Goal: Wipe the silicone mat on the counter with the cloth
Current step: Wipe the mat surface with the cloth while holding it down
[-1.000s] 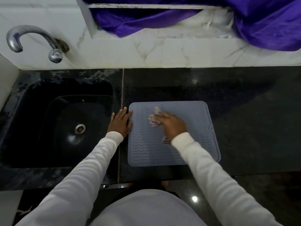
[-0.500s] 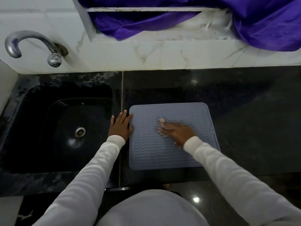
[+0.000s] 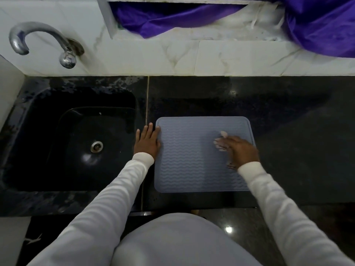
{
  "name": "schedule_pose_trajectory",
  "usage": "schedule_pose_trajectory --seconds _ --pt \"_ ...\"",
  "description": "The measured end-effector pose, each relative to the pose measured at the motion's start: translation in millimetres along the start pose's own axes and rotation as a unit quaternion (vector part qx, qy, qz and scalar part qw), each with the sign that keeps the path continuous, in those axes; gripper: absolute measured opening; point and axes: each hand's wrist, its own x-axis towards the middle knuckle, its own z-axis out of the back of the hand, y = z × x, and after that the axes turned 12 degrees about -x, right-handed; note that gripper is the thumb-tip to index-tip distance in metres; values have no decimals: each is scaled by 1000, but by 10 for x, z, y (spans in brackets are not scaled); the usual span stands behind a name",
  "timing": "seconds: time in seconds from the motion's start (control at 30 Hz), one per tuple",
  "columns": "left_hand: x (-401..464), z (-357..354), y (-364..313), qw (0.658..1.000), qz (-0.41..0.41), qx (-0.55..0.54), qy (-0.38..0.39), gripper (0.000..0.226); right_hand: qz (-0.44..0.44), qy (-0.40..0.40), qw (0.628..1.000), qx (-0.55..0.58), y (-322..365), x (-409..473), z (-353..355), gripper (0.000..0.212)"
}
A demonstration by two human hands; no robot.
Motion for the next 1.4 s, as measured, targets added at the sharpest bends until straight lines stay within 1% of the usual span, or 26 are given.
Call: schedule_pose_trajectory --seconds 0.03,0.1,0.17,0.23,0.3,0.4,0.5,0.6,0.67,0.77,0.83,0.9,0.93,1.0,1.03,1.07,1.1,1.13,1.17,1.2,1.27,1.3,1.4 --pt "-9 -10 -31 1000 1 -2 -2 57 47 -9 998 35 294 53 -68 76" --pt "-40 -49 -81 1000 -21 3 -7 62 105 34 992 64 961 163 -245 87" --pt "-62 -90 -82 998 -55 11 1 67 126 72 989 34 1558 222 -413 83" --pt "-45 -116 -29 997 -70 23 11 69 112 73 991 14 1752 227 -556 77" --pt "-17 -146 8 996 -78 40 4 66 108 57 992 -25 1536 164 -633 89" --pt "-2 -180 14 996 -81 38 -4 63 103 58 990 -77 966 -45 -592 106" --pt "-12 -186 45 995 -80 52 -14 63 90 49 989 -106 391 -259 -490 110" --pt "-25 -188 52 995 -78 64 -19 62 44 50 990 -124 -147 -439 -336 114" --pt "-36 -179 31 995 -75 65 -21 62 -15 62 989 -134 -499 -550 -224 107" --pt "-55 -172 20 995 -70 62 -21 62 -97 78 983 -135 -936 -673 -108 83" --pt "-52 -181 7 996 -67 57 -26 63 -130 98 978 -128 -1041 -664 -55 63" --pt "-46 -185 -5 997 -62 51 -22 65 -160 96 979 -78 -1021 -626 -18 45" --pt "-52 -196 -9 997 -62 47 -20 65 -172 96 979 -54 -977 -620 -3 41" --pt "-58 -206 -13 997 -59 40 -23 64 -154 88 983 -43 -844 -583 20 40" --pt "-59 -202 -11 997 -58 38 -23 63 -158 67 985 -25 -741 -536 20 40" --pt "-59 -200 -12 997 -58 37 -22 63 -143 37 989 -12 -604 -469 20 43" --pt "-58 -204 -16 997 -59 38 -21 62 -104 2 995 -1 -436 -393 -1 52" --pt "-59 -205 -18 997 -57 40 -19 62 -47 -32 998 16 -226 -309 -47 64" --pt "-59 -199 -21 997 -56 41 -17 61 1 -50 998 25 15 -227 -102 76" --pt "-57 -192 -26 998 -55 40 -15 61 33 -58 998 22 282 -141 -137 82" --pt "-49 -184 -19 998 -55 34 -9 60 74 -51 996 22 825 40 -217 87" --pt "-43 -181 -8 998 -55 31 -5 61 101 -35 994 27 1092 101 -276 86" --pt "-31 -183 21 997 -63 38 0 66 153 15 988 10 1647 164 -482 71"
